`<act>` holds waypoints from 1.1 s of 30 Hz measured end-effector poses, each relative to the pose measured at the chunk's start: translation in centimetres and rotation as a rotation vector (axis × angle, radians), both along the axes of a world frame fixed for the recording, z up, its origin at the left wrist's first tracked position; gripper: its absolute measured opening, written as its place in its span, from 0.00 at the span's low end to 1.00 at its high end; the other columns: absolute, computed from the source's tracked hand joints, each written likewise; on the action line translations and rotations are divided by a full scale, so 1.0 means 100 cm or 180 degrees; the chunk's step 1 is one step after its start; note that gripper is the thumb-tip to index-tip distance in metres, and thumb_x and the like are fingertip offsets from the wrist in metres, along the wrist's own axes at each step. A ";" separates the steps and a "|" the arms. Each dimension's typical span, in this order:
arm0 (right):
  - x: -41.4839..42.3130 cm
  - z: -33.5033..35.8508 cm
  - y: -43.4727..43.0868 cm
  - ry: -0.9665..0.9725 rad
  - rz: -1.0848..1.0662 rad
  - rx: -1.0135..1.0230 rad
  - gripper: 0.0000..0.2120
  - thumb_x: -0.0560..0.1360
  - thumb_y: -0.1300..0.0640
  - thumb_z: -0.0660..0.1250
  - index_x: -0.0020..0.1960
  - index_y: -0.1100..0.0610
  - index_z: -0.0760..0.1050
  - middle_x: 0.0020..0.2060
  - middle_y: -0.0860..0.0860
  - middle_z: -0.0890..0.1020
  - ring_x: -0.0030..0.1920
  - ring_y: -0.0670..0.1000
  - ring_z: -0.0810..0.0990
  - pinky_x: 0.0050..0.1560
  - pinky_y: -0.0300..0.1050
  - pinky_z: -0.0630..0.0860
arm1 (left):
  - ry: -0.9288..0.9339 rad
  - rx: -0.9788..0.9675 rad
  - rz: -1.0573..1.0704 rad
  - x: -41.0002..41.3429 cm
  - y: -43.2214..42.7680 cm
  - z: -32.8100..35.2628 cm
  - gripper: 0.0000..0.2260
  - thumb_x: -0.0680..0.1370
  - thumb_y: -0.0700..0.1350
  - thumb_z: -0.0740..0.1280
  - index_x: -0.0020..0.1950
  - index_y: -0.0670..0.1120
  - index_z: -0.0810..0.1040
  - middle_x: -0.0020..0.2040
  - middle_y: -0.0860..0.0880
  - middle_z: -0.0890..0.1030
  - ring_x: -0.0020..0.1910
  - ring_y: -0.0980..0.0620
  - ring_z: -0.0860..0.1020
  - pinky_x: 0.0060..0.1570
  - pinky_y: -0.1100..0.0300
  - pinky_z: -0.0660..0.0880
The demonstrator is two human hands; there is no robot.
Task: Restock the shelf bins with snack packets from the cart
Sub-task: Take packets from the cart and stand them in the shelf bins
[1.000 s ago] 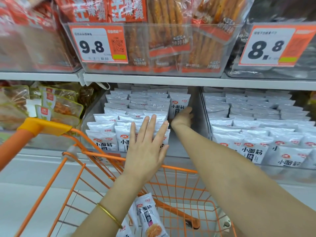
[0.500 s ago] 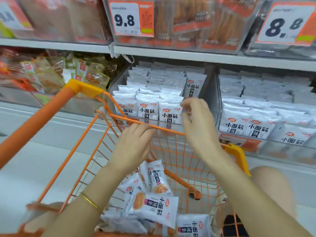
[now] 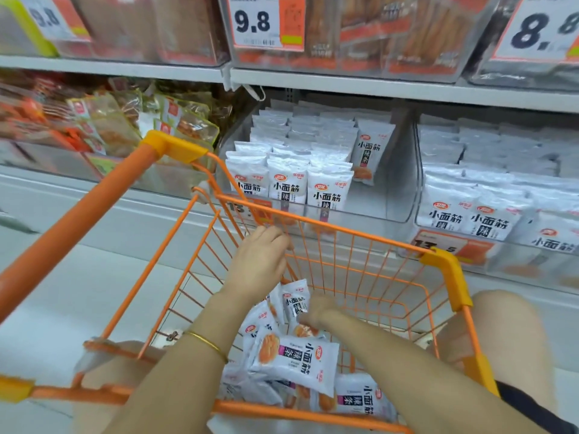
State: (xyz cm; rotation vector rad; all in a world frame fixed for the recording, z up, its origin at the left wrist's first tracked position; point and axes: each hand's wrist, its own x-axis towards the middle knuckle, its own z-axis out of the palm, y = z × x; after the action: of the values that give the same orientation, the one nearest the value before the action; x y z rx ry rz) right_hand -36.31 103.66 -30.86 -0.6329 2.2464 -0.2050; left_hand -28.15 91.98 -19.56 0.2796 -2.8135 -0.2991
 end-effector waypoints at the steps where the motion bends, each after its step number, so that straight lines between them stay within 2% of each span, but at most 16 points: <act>1: 0.002 -0.001 0.000 -0.0012 -0.0080 -0.0008 0.16 0.73 0.50 0.70 0.55 0.58 0.73 0.53 0.54 0.80 0.53 0.54 0.80 0.44 0.43 0.75 | 0.0006 0.0031 -0.0010 0.000 0.000 -0.001 0.11 0.73 0.38 0.58 0.47 0.43 0.80 0.45 0.47 0.79 0.45 0.44 0.74 0.45 0.52 0.73; 4: 0.001 -0.004 0.002 -0.0072 -0.0161 0.0023 0.14 0.72 0.51 0.72 0.51 0.57 0.73 0.49 0.53 0.79 0.54 0.53 0.80 0.44 0.42 0.75 | 0.0032 0.0046 -0.0030 0.000 0.000 -0.004 0.10 0.72 0.33 0.64 0.49 0.43 0.80 0.46 0.47 0.79 0.46 0.44 0.74 0.46 0.54 0.71; 9: -0.005 -0.001 0.007 -0.0117 -0.0295 -0.0042 0.17 0.71 0.56 0.72 0.58 0.57 0.75 0.55 0.53 0.80 0.55 0.53 0.80 0.53 0.45 0.78 | 0.0036 0.0098 -0.0092 -0.003 0.001 -0.009 0.09 0.74 0.35 0.64 0.52 0.43 0.80 0.48 0.47 0.79 0.49 0.45 0.73 0.49 0.54 0.71; 12: -0.014 0.021 0.010 0.0005 0.0014 0.0023 0.18 0.72 0.58 0.71 0.60 0.58 0.73 0.57 0.54 0.79 0.56 0.53 0.79 0.53 0.44 0.76 | -0.0021 0.0257 -0.0045 -0.004 0.004 -0.012 0.09 0.78 0.40 0.63 0.56 0.44 0.78 0.51 0.48 0.78 0.52 0.46 0.72 0.52 0.55 0.70; 15: -0.023 0.064 0.021 0.0196 0.0648 0.0159 0.18 0.71 0.58 0.72 0.58 0.59 0.73 0.55 0.54 0.79 0.49 0.52 0.77 0.49 0.44 0.75 | -0.0192 0.0513 0.0058 -0.007 0.010 -0.010 0.15 0.80 0.49 0.61 0.64 0.45 0.73 0.58 0.48 0.75 0.58 0.48 0.69 0.58 0.57 0.66; 18: -0.029 0.106 0.040 -0.0045 0.0634 -0.0478 0.15 0.70 0.60 0.72 0.53 0.57 0.70 0.48 0.51 0.77 0.48 0.51 0.75 0.47 0.44 0.73 | -0.0324 0.0962 0.0125 -0.010 0.018 -0.004 0.21 0.80 0.54 0.58 0.70 0.47 0.67 0.63 0.50 0.72 0.62 0.50 0.66 0.61 0.59 0.62; 20: -0.031 0.124 0.052 -0.0372 0.0345 -0.1028 0.19 0.70 0.62 0.73 0.57 0.57 0.70 0.49 0.50 0.77 0.51 0.51 0.77 0.50 0.44 0.75 | -0.0253 0.1207 0.0037 -0.012 0.024 0.003 0.19 0.80 0.54 0.58 0.68 0.48 0.69 0.61 0.50 0.74 0.61 0.51 0.68 0.58 0.58 0.65; 22: -0.032 0.128 0.061 -0.0651 0.0025 -0.1418 0.23 0.69 0.62 0.73 0.61 0.57 0.69 0.54 0.51 0.79 0.54 0.52 0.78 0.57 0.49 0.76 | -0.0151 0.1480 -0.0046 -0.014 0.030 0.011 0.15 0.80 0.53 0.59 0.64 0.48 0.72 0.56 0.51 0.77 0.56 0.52 0.72 0.54 0.56 0.69; 24: -0.032 0.127 0.067 -0.0833 -0.0146 -0.1669 0.23 0.69 0.62 0.73 0.61 0.57 0.70 0.55 0.52 0.80 0.55 0.52 0.79 0.59 0.52 0.76 | -0.0057 0.1692 -0.0010 -0.018 0.035 0.018 0.12 0.80 0.52 0.59 0.58 0.49 0.75 0.49 0.52 0.79 0.49 0.53 0.75 0.48 0.53 0.72; 26: -0.032 0.125 0.069 -0.1008 -0.0250 -0.1845 0.20 0.70 0.62 0.72 0.60 0.57 0.72 0.54 0.52 0.81 0.54 0.52 0.80 0.57 0.52 0.77 | 0.0135 0.1829 0.0096 -0.024 0.039 0.023 0.08 0.79 0.51 0.60 0.51 0.49 0.76 0.41 0.53 0.78 0.42 0.53 0.76 0.43 0.51 0.73; 28: -0.032 0.127 0.070 -0.1263 -0.0375 -0.2091 0.16 0.72 0.61 0.71 0.58 0.58 0.74 0.52 0.54 0.82 0.50 0.51 0.82 0.53 0.47 0.80 | 0.0359 0.1904 0.0185 -0.030 0.042 0.025 0.07 0.79 0.51 0.61 0.45 0.50 0.75 0.36 0.55 0.76 0.38 0.55 0.74 0.38 0.54 0.71; 30: -0.032 0.129 0.070 -0.1498 -0.0518 -0.2392 0.10 0.74 0.59 0.70 0.54 0.57 0.76 0.49 0.54 0.83 0.45 0.50 0.82 0.48 0.43 0.79 | 0.0600 0.1989 0.0284 -0.034 0.046 0.025 0.08 0.80 0.50 0.61 0.42 0.52 0.75 0.34 0.56 0.74 0.35 0.60 0.72 0.35 0.58 0.67; 33: -0.032 0.131 0.071 -0.1475 -0.0527 -0.2516 0.04 0.74 0.59 0.69 0.48 0.53 0.77 0.44 0.52 0.83 0.41 0.49 0.82 0.45 0.43 0.78 | 0.0870 0.2053 0.0487 -0.034 0.050 0.022 0.10 0.80 0.48 0.61 0.38 0.52 0.73 0.31 0.55 0.73 0.32 0.59 0.71 0.33 0.57 0.66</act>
State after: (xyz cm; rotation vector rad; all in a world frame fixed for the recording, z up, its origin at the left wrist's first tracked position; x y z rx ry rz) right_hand -39.48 110.81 -17.76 -0.6994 1.7151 -1.2284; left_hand -31.57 97.02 -17.33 0.5381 -2.3348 -1.1131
